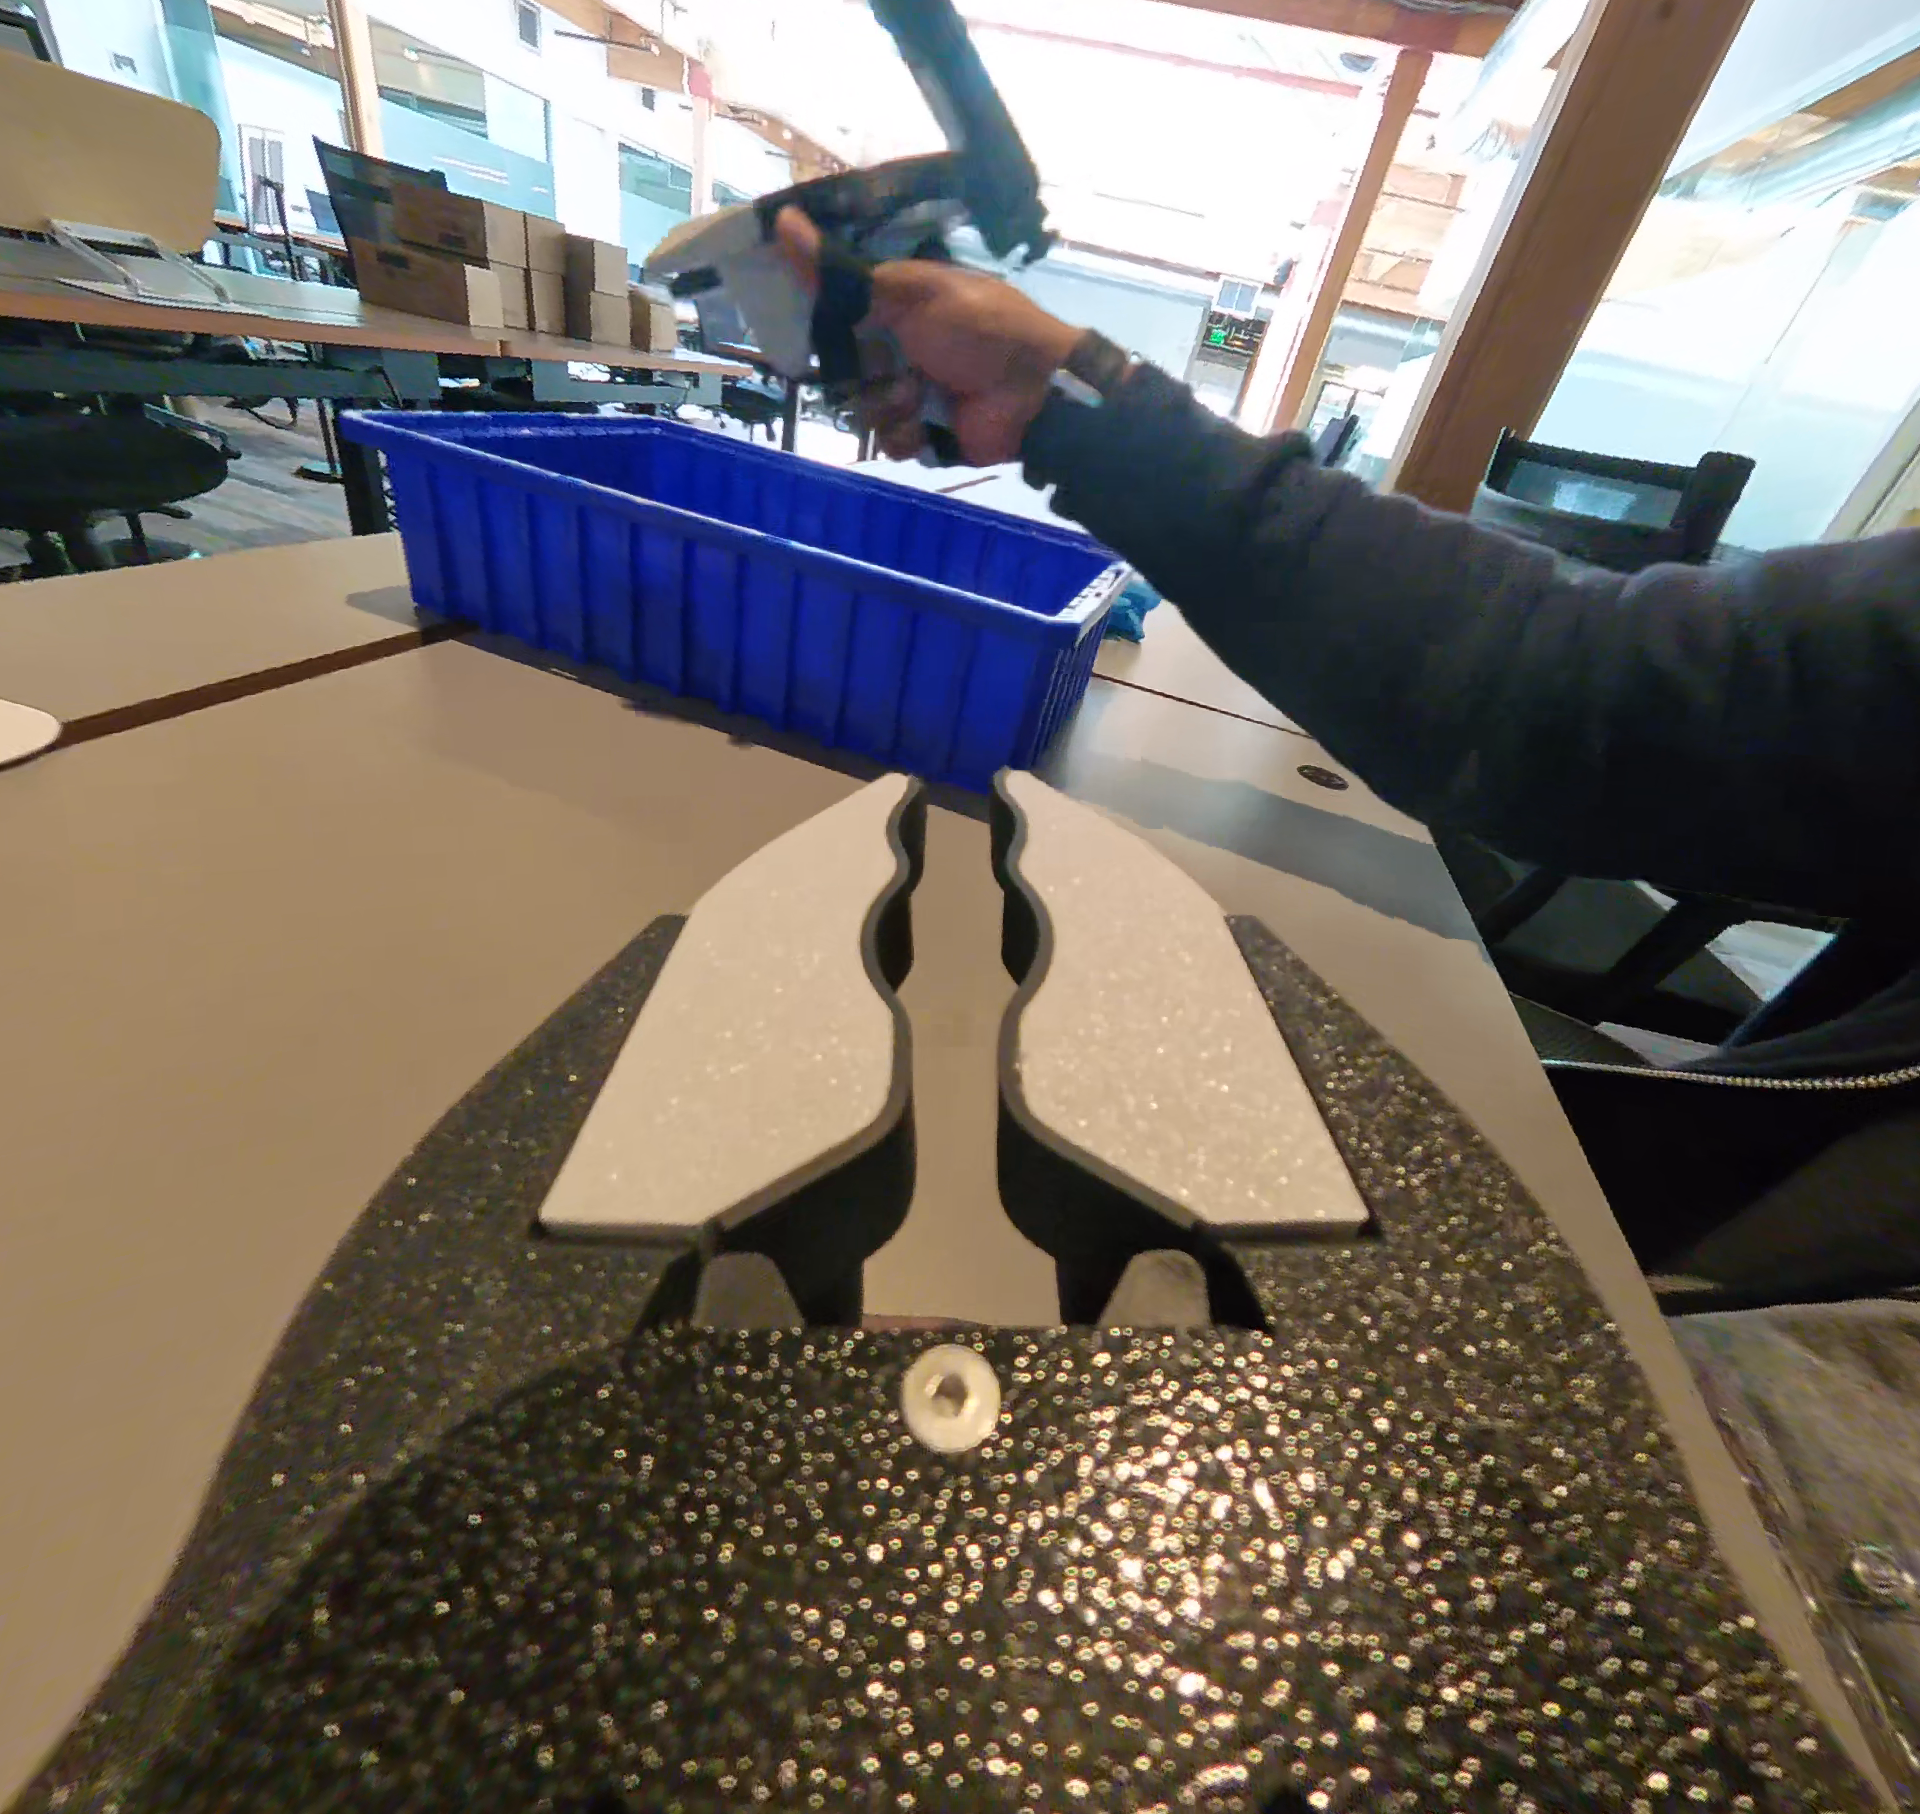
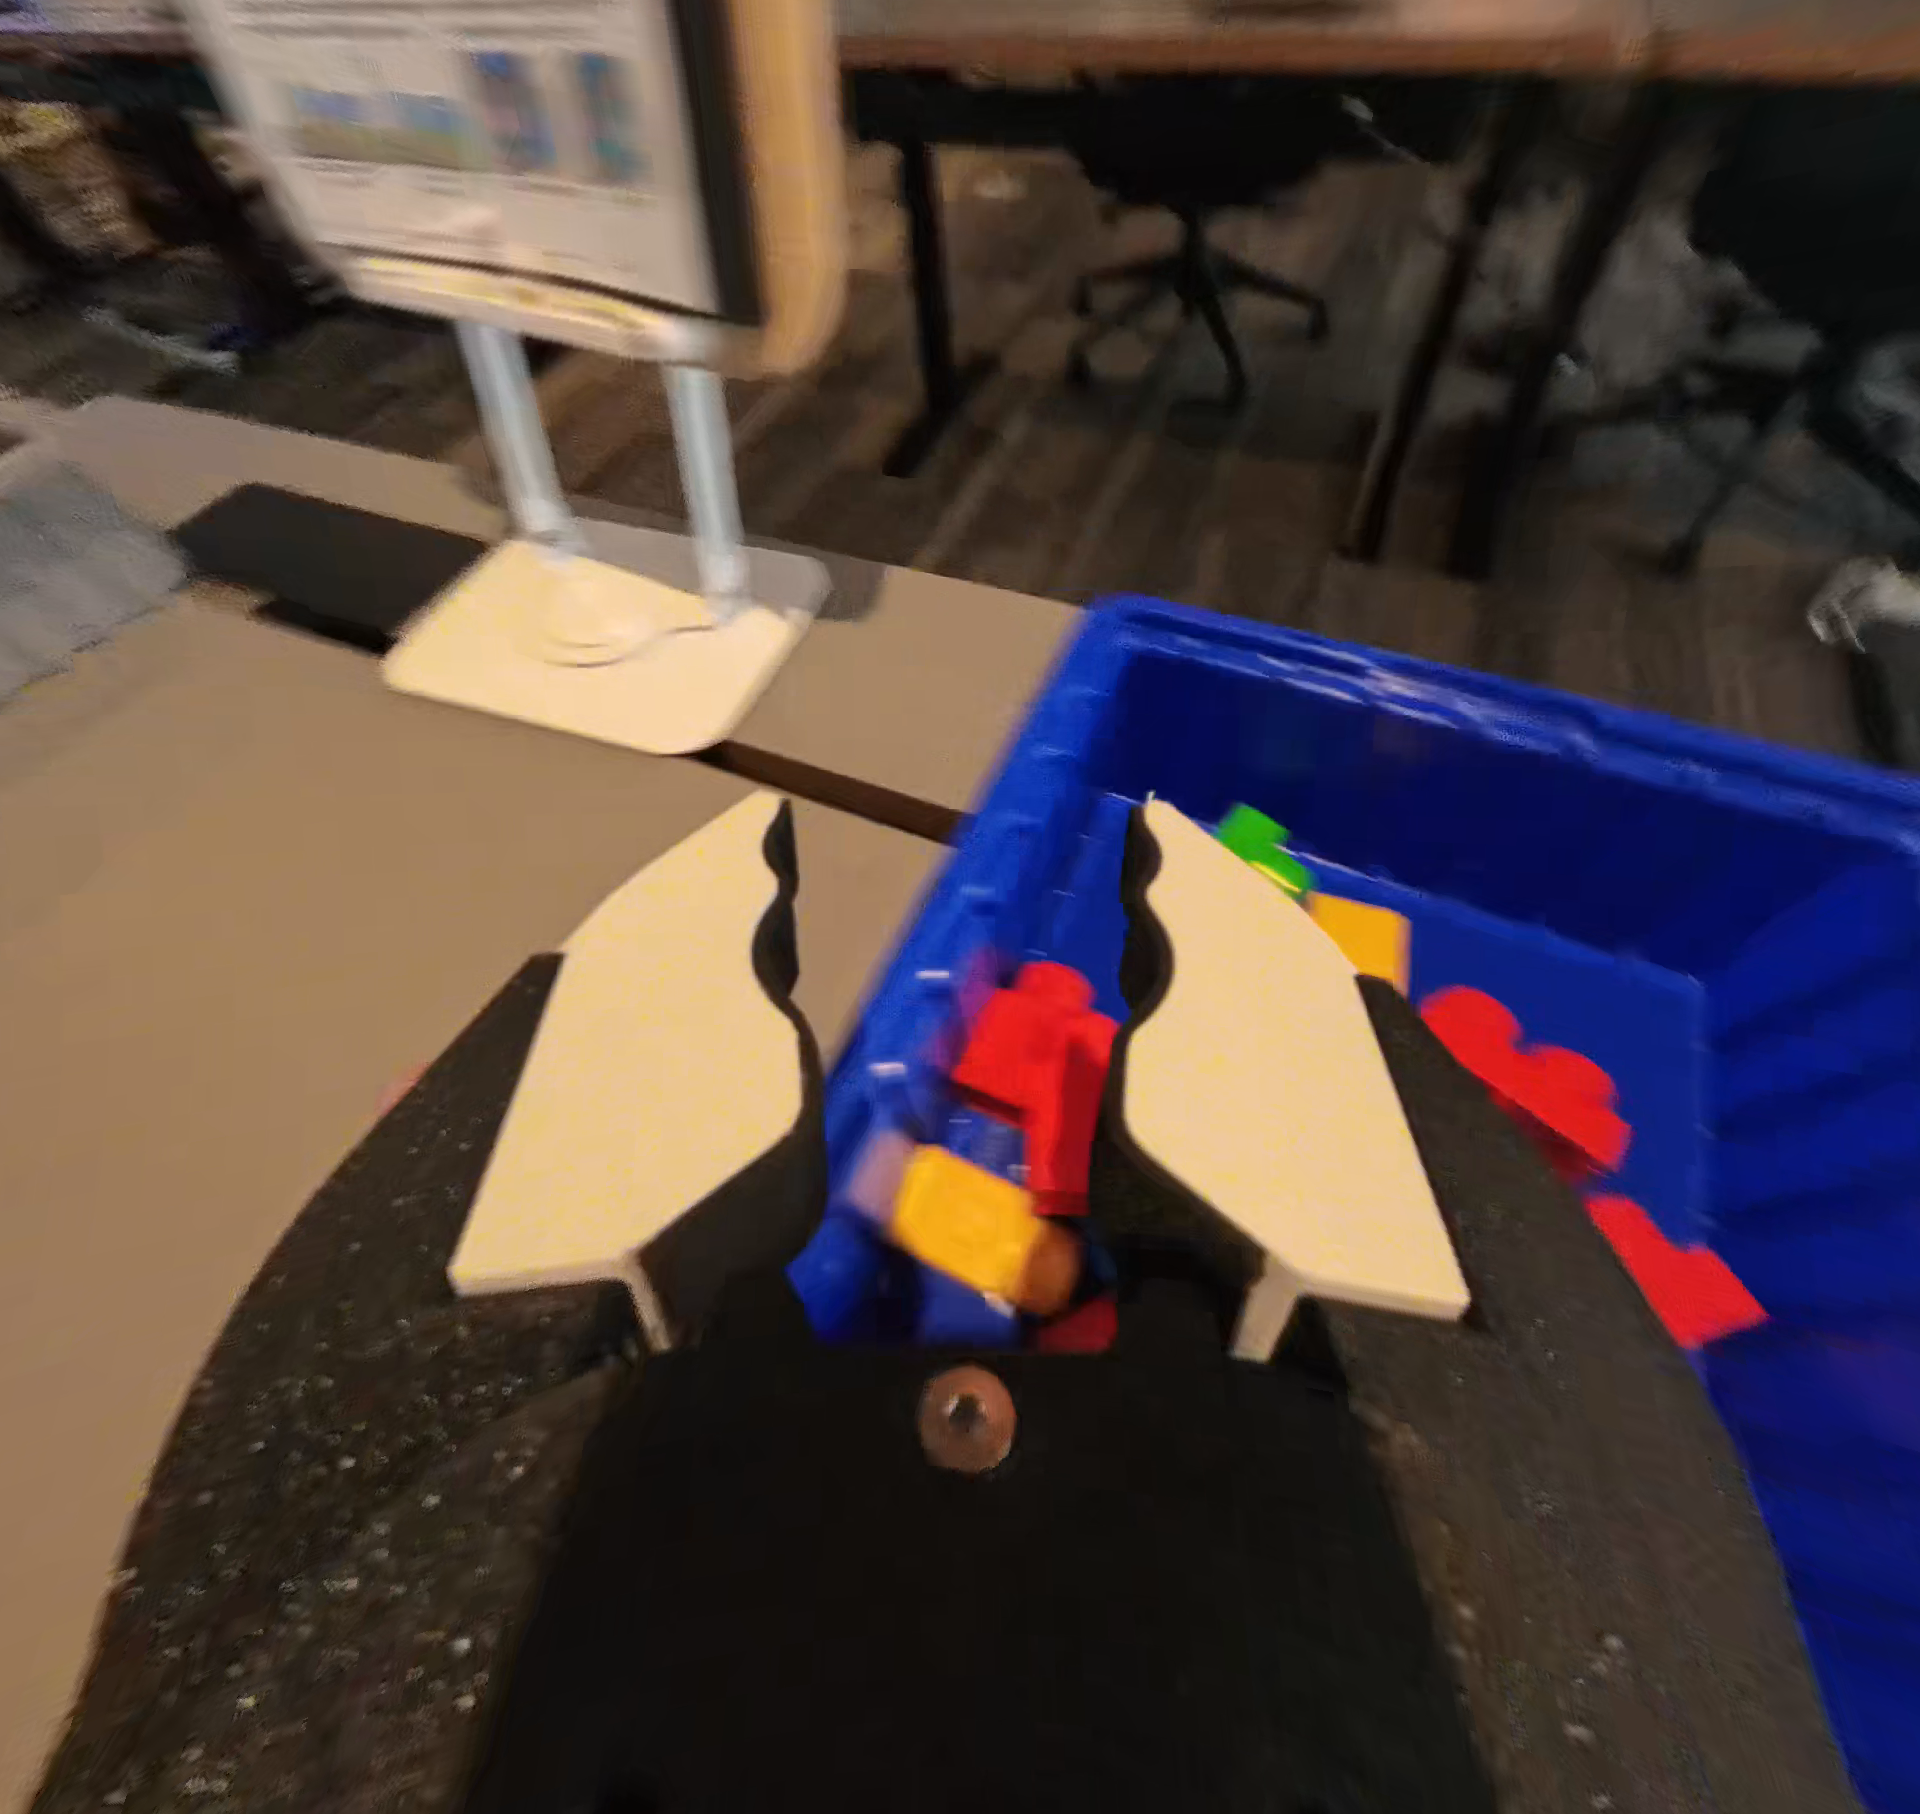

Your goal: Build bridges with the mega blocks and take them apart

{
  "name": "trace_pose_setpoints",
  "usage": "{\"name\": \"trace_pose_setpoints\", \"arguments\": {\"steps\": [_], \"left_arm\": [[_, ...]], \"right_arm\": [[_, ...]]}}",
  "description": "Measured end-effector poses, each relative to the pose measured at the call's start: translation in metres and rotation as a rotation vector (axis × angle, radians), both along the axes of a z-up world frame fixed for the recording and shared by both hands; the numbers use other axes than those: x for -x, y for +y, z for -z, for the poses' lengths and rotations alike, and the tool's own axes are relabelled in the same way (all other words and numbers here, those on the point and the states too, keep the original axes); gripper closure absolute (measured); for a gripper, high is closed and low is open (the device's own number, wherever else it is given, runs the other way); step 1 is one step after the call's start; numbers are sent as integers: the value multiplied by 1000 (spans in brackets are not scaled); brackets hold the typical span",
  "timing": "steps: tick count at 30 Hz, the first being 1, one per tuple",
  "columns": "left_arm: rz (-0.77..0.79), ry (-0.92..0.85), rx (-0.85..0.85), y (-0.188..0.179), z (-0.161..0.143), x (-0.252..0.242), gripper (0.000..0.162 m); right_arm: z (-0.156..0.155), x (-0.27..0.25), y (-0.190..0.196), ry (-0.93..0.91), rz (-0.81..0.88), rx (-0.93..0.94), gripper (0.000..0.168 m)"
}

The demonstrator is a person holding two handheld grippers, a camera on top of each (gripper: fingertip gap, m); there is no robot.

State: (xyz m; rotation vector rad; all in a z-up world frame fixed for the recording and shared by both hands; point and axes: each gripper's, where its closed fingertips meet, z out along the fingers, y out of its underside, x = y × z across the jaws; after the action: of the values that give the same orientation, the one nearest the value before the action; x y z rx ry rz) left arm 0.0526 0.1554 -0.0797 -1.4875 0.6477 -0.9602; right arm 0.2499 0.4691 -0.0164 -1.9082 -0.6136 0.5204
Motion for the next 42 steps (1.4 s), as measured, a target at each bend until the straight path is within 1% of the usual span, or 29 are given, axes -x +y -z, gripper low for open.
{"name": "trace_pose_setpoints", "arguments": {"steps": [3,4,6,9,11,13,16,18,20,22,25,27,31,35,38,40,42], "left_arm": [[-58,20,-19,4,-4,10,150],[-87,30,-28,6,-6,16,149],[-165,52,-46,9,-12,33,145],[-327,84,-47,10,-25,76,134],[-443,126,-69,5,-41,116,132],[-584,201,-71,2,-59,168,132],[-776,307,-33,4,-86,257,132],[-859,410,24,15,-92,319,130],[-922,555,129,33,-81,383,121],[-936,710,248,55,-60,443,115],[-868,901,408,84,-18,508,117],[-825,1002,465,103,4,538,119],[-769,1220,548,136,40,584,110],[-779,1460,665,155,62,625,101],[-751,1528,755,163,79,639,100],[-739,1559,768,168,89,642,101],[-772,1648,773,169,93,652,96]], "right_arm": [[-19,64,-79,-42,-220,-129,109],[-19,87,-109,-63,-300,-165,110],[-8,128,-168,-113,-451,-227,112],[32,174,-237,-221,-631,-276,113],[66,193,-268,-282,-729,-263,113],[96,206,-286,-301,-806,-224,113],[134,217,-295,-305,-880,-139,113],[151,220,-295,-287,-901,-79,112],[164,221,-295,-272,-925,-17,112],[172,219,-295,-278,-938,32,113],[168,219,-297,-240,-962,37,115],[170,217,-300,-242,-981,55,116],[174,218,-303,-253,-1012,104,118],[179,221,-301,-267,-1026,174,121],[180,222,-302,-261,-1046,220,123],[179,221,-301,-244,-1049,233,124],[177,221,-301,-225,-1048,236,126]]}}
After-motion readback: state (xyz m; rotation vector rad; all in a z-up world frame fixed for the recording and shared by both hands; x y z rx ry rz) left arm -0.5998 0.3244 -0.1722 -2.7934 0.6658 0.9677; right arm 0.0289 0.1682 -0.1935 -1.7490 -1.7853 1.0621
